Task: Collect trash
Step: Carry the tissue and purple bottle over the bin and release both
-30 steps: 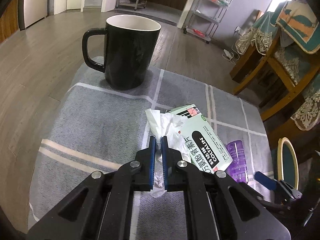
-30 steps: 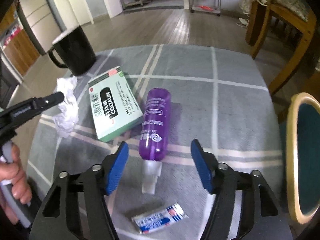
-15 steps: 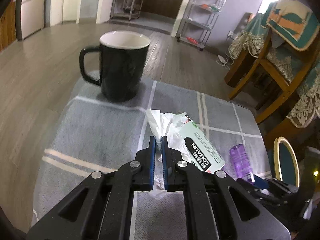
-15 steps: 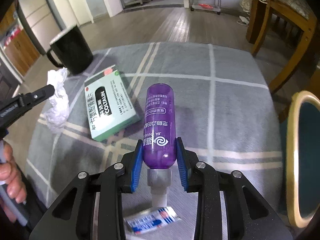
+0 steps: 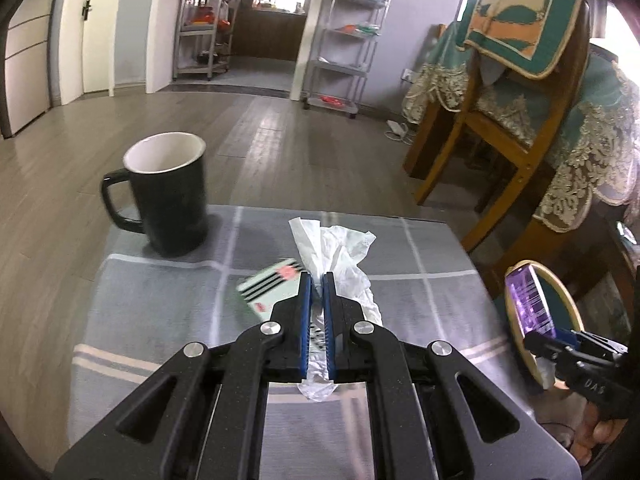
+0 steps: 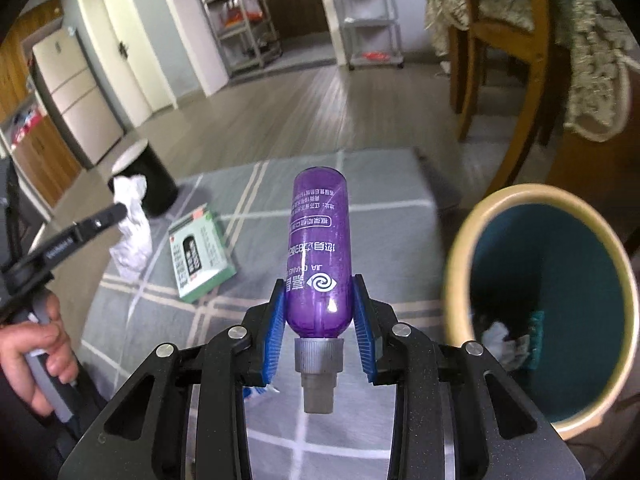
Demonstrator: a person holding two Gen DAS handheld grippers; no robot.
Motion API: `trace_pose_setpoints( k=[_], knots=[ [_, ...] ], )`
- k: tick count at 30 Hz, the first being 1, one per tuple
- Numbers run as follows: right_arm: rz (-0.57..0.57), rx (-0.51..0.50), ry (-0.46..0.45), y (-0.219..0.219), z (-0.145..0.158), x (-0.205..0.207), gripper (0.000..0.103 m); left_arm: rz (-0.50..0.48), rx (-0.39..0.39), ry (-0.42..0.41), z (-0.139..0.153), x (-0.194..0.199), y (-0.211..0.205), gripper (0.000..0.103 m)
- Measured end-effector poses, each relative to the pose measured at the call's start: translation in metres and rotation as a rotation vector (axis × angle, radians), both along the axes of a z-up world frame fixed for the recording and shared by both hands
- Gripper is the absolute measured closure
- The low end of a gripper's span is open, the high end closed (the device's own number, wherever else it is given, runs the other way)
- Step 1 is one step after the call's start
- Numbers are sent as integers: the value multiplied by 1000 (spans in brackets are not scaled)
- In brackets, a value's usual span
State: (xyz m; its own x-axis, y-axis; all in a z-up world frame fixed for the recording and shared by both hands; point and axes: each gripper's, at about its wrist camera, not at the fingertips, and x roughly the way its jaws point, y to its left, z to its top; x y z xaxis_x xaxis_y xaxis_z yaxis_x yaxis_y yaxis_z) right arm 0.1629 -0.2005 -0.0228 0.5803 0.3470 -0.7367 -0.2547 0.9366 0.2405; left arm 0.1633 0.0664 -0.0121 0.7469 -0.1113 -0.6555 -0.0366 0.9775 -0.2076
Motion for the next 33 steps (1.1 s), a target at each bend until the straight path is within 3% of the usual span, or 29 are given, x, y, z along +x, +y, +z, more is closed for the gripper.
trace_pose_setpoints(
  k=[10,20,33],
  knots=[
    [-141,-6,-90,-64,29,-21,70,-168,-28,-22,18,11,-75,98],
    [-272,23,-85,-112,20,-33,70,-330,-67,-16,27,18,-152,98],
    [-434,82,-32,-165,5,-40,69,-491,-81,63,11,41,-259,98]
  ],
)
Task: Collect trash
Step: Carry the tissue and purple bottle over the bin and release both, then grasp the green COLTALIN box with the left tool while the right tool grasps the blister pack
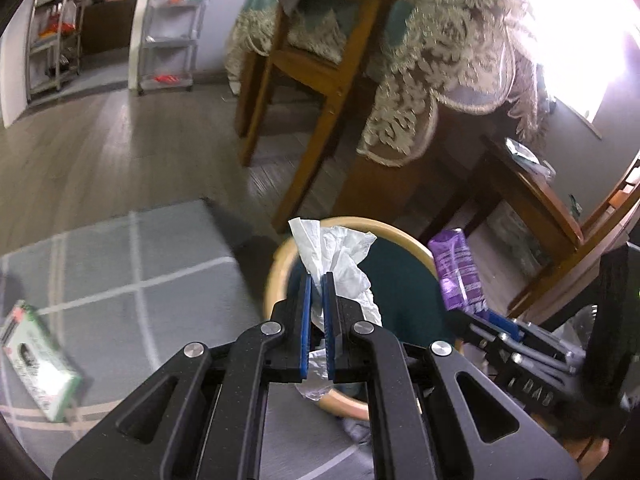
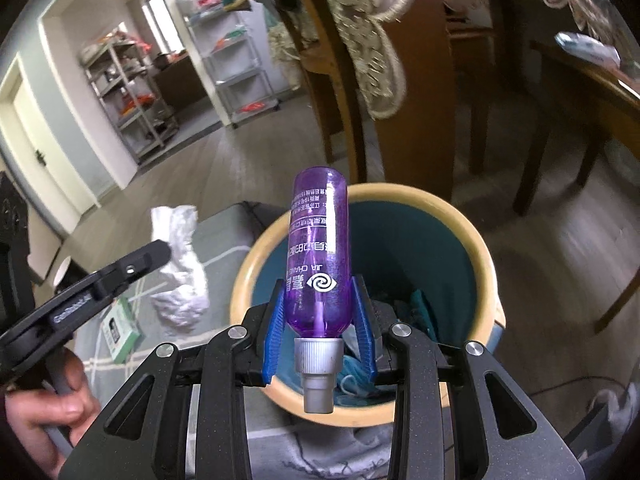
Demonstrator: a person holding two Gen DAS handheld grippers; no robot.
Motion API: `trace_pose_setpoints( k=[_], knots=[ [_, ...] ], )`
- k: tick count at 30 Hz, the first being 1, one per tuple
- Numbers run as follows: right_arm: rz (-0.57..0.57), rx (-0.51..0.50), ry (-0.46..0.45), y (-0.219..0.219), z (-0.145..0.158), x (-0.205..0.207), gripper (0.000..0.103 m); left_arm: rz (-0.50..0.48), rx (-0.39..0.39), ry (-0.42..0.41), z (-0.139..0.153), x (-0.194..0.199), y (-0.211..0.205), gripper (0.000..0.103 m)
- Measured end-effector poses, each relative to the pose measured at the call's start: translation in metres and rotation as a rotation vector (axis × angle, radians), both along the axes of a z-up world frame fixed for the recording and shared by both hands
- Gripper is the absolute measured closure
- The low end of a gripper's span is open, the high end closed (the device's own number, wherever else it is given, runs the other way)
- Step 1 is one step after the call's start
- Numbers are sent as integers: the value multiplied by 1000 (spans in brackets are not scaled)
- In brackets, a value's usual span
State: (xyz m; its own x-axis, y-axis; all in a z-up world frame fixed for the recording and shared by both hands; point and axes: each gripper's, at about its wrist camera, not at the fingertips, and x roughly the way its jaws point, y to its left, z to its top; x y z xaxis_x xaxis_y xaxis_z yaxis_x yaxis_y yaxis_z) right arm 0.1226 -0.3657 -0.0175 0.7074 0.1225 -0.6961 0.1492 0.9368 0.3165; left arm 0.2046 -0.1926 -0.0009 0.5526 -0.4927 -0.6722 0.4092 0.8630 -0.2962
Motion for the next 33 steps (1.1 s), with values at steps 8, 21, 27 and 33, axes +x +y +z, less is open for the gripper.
trace_pose_setpoints(
  k=[8,21,27,33],
  knots=[
    [-36,44,42,-12,-13,12,69,-38,33,84,-26,22,-39,84],
    [-67,70,98,-15,-31,23,61,42,44,64,-20,17,11,49],
    [-62,76,68,-13,-26,20,47,113,89,63,-20,13,54,43],
    [-35,100,47,-4,-23,20,38,234,137,64,-22,5,116,29]
  ],
)
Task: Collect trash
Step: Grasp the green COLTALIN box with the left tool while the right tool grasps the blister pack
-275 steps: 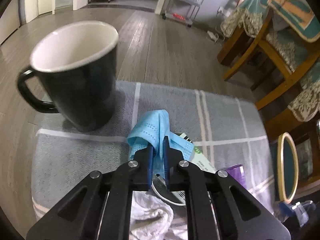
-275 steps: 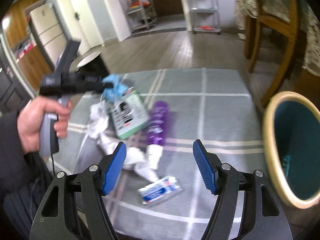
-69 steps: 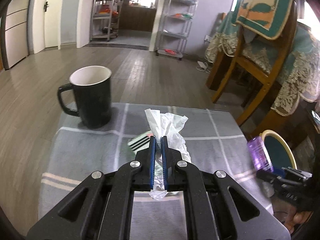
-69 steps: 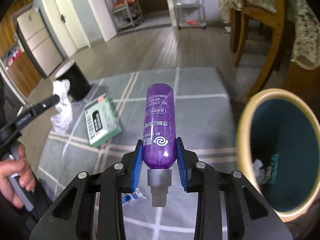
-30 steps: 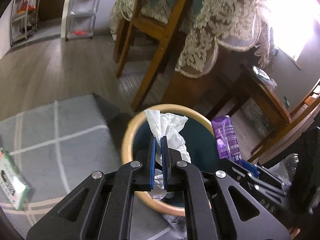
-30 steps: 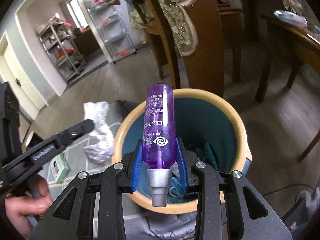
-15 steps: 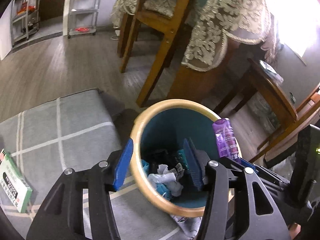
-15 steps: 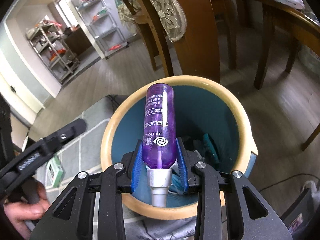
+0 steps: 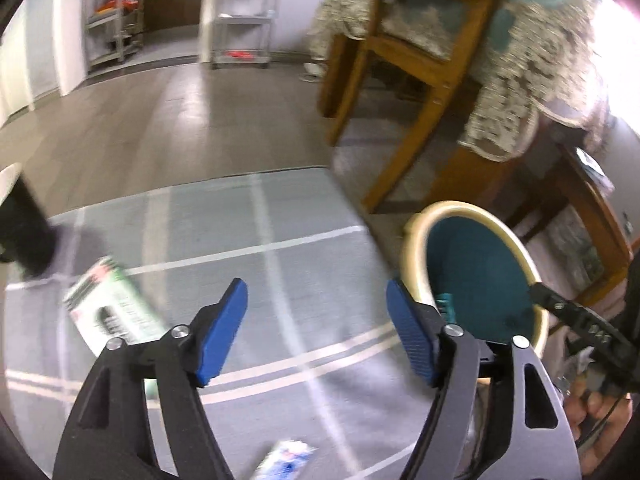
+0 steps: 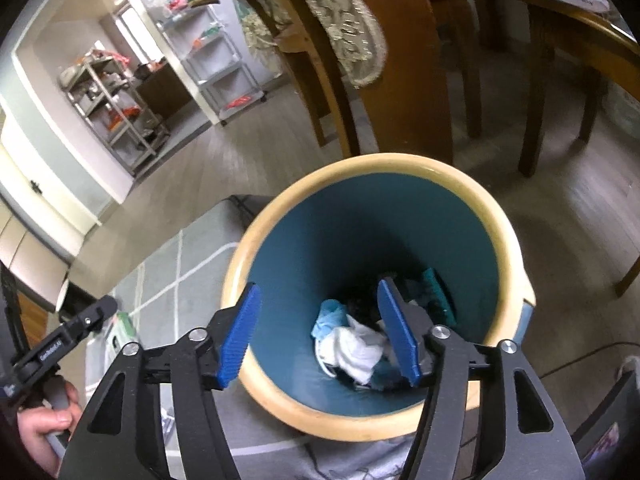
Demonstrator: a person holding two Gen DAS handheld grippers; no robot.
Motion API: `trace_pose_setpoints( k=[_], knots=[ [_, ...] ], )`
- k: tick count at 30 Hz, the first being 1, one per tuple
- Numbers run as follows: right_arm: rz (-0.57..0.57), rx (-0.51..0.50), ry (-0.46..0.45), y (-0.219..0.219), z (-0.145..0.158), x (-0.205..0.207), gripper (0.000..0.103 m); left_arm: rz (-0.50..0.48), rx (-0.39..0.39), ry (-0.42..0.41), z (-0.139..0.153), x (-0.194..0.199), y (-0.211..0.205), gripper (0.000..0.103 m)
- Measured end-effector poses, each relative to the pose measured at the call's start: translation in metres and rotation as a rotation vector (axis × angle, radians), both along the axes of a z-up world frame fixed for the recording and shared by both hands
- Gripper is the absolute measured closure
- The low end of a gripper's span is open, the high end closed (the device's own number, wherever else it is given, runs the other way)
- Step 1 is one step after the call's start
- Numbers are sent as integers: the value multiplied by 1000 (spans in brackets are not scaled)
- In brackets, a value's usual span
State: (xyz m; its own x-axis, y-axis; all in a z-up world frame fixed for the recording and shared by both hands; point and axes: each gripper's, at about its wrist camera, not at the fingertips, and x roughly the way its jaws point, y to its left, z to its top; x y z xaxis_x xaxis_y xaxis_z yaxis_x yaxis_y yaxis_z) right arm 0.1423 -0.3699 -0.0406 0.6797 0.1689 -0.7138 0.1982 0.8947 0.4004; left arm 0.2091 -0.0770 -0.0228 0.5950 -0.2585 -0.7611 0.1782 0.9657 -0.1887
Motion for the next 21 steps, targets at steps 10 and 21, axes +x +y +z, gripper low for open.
trace_pose_setpoints(
  k=[10,21],
  knots=[
    [195,-95,-13,63,1,4,35,264,-12,49,-10,-15,112,20],
    [398,-158,20,132,-8,-6,33,412,-125,160,-39,-10,163,15]
  ],
)
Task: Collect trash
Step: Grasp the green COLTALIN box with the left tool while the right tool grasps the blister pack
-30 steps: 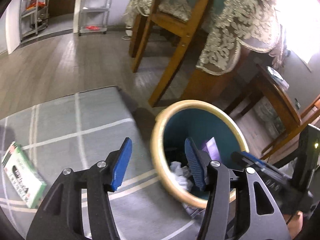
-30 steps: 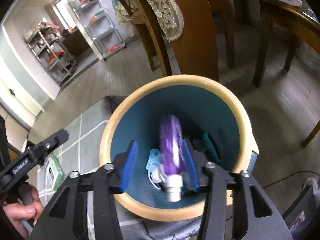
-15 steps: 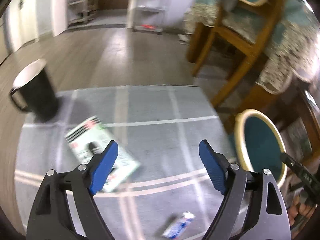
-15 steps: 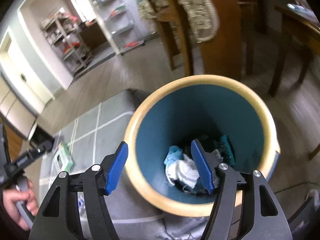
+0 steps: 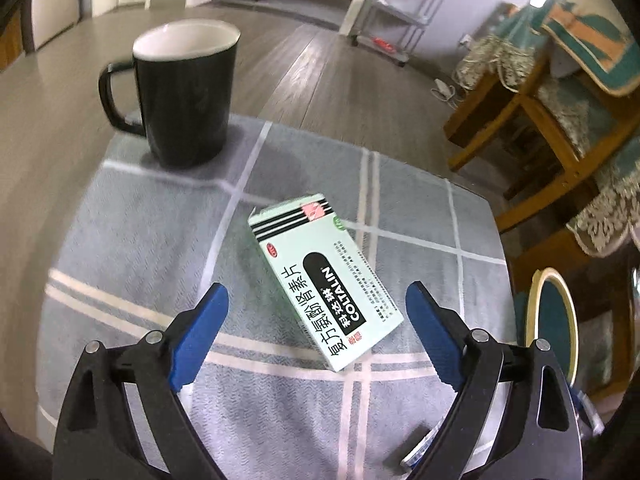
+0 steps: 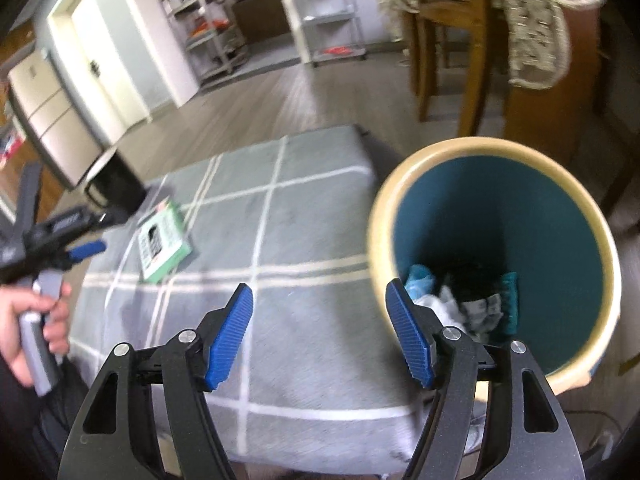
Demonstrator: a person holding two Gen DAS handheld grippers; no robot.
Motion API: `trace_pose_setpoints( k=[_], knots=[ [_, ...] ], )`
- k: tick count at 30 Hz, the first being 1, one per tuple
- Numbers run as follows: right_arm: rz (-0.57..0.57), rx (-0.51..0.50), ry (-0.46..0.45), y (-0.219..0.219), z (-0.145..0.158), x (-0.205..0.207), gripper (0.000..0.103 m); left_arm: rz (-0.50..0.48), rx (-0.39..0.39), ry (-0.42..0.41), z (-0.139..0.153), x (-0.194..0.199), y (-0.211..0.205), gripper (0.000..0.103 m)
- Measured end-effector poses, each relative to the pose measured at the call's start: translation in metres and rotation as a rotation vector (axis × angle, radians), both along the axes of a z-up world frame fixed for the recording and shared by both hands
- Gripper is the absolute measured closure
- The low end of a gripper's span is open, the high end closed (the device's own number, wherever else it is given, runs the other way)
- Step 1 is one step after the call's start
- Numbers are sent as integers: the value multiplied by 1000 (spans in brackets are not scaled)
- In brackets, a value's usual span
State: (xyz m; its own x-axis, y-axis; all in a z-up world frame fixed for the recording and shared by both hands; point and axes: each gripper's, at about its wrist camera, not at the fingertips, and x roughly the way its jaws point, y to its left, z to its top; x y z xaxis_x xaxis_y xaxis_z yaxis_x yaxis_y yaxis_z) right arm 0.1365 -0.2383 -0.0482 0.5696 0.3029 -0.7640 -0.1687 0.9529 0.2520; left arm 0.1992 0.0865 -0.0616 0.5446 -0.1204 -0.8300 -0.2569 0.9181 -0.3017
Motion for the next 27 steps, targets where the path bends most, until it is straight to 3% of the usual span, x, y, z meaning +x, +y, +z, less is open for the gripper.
trace_pose_setpoints(
  k=[8,14,17,27],
  knots=[
    [95,-16,57,34,-12,-9,33,43,-62,84,-29,31,-12,15],
    [147,-24,87,54,-18,-16,33,44,25,159,-48,47,-27,14],
    [175,-31,93,63,-19,-19,33,27,90,158,-48,53,-36,14],
    [205,-33,126,72,-27,-22,33,-59,176,130,-44,50,-39,21]
  ],
)
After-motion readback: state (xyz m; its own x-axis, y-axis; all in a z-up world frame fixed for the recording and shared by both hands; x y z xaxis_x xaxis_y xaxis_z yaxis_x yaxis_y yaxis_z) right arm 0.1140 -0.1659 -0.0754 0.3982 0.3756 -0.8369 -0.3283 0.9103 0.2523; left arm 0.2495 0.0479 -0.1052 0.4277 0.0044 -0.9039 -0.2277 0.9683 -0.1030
